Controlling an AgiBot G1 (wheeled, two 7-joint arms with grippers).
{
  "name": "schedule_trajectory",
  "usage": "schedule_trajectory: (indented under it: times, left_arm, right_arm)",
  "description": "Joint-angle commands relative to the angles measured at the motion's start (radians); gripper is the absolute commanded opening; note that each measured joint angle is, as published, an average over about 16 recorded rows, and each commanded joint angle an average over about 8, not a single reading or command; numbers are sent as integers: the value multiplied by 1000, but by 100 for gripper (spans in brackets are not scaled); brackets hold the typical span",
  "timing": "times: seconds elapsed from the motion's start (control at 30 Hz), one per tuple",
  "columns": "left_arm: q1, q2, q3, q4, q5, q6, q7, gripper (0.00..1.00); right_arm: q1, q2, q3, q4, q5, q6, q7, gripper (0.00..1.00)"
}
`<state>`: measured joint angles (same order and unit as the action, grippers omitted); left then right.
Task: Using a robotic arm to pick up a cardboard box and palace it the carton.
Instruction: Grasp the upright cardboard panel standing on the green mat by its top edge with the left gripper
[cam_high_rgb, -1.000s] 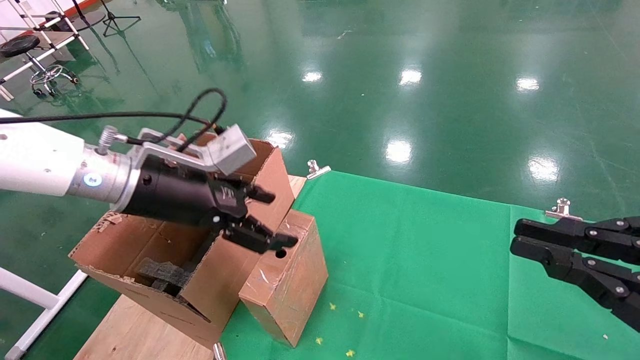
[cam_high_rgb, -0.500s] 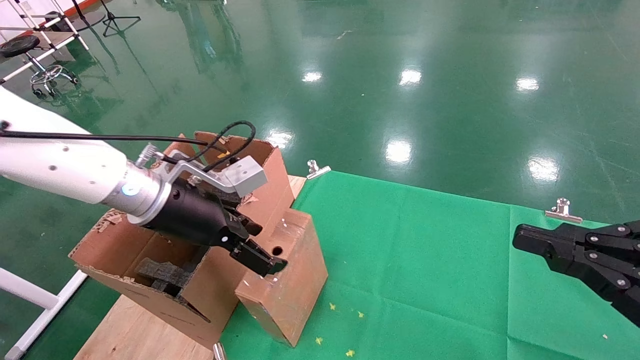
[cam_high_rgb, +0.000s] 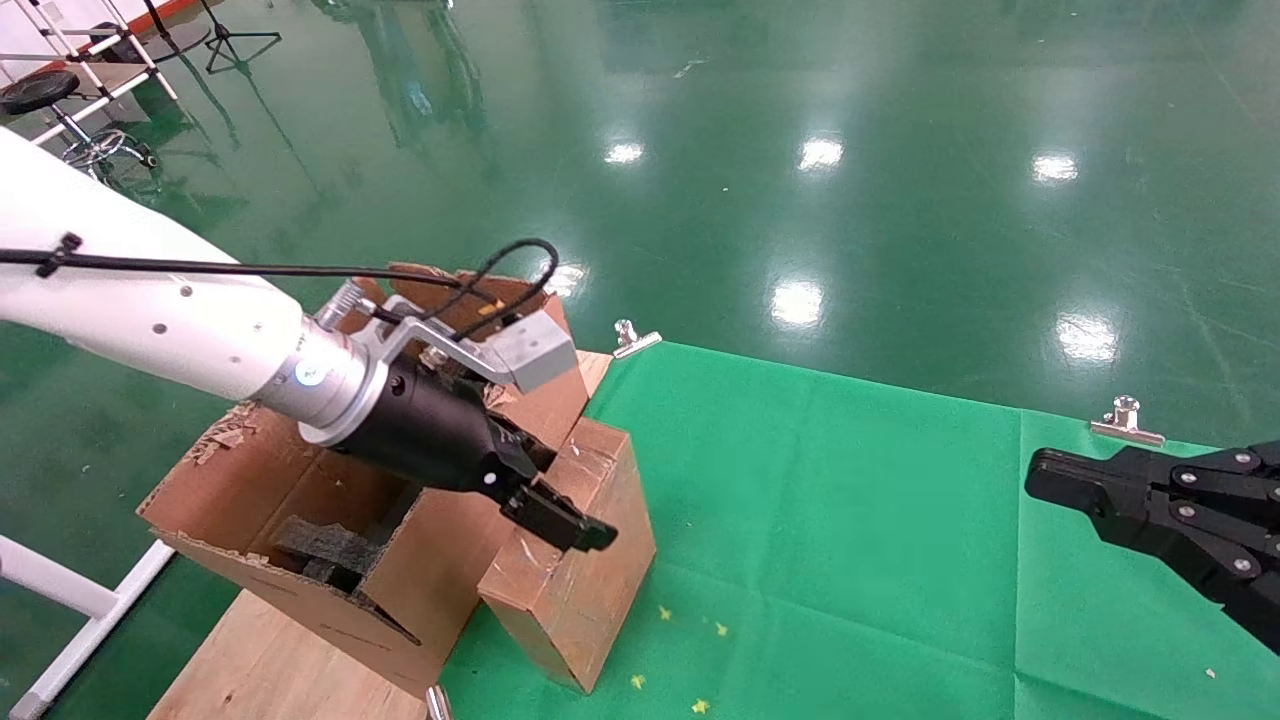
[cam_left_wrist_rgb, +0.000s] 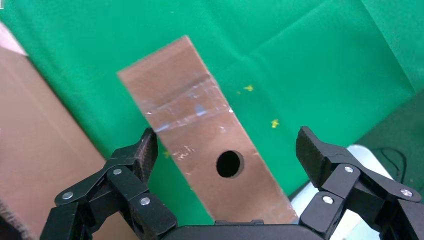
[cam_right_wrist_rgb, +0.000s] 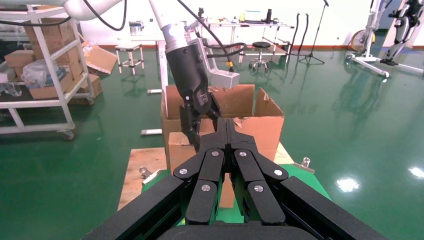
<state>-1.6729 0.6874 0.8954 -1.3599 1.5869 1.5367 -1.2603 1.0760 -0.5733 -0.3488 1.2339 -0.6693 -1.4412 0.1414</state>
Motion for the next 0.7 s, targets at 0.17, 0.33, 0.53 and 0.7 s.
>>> schedule_trajectory:
  times: [0.17, 0.33, 0.53, 0.7]
  left_arm:
    - [-4, 6, 30, 2, -41, 10, 29, 100]
    - [-12, 4, 50, 3, -60, 11, 47, 100]
    - [-15, 5, 54, 9, -63, 9, 51, 100]
    - [-19, 6, 60, 28, -47, 2, 66, 100]
  right_arm:
    - [0, 0, 0, 0, 0, 0, 0, 0]
    - [0, 0, 0, 0, 0, 0, 0, 0]
    - [0, 0, 0, 0, 0, 0, 0, 0]
    - [0, 0, 0, 0, 0, 0, 0, 0]
